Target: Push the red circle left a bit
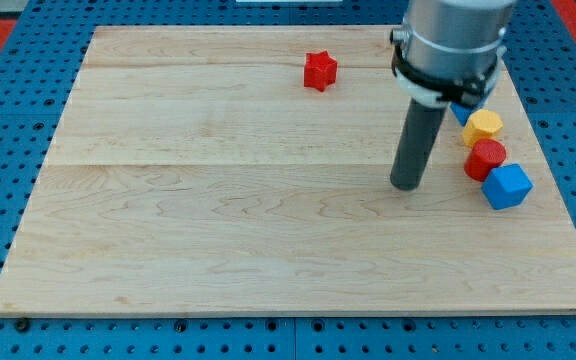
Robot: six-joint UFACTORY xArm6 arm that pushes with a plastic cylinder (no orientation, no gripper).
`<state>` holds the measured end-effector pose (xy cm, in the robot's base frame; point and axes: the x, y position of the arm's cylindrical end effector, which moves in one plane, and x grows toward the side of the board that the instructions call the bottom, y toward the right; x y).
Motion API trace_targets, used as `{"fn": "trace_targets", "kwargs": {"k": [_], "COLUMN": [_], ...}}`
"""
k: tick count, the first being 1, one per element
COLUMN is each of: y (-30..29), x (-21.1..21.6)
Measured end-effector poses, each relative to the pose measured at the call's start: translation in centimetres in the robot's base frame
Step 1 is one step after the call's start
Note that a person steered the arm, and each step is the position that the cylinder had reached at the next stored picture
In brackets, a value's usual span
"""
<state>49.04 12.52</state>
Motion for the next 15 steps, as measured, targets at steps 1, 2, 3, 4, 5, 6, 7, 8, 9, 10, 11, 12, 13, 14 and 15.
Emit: {"fn": "trace_targets", "kwargs": {"k": [1, 2, 3, 4, 5, 6, 7, 8, 9, 10, 11, 12, 13, 14, 15], "y": [1.4, 5.9, 11.3, 15.5, 15.9, 16.0, 16.7, 16.8, 16.8, 16.7, 16.7, 15.9, 14.6, 14.6, 14.6], "x": [4.8, 7.9, 8.2, 5.4, 4.9, 3.4, -0.6, -0.9, -1.7, -4.1, -4.2, -6.2, -6.9, -6.9, -5.5]}}
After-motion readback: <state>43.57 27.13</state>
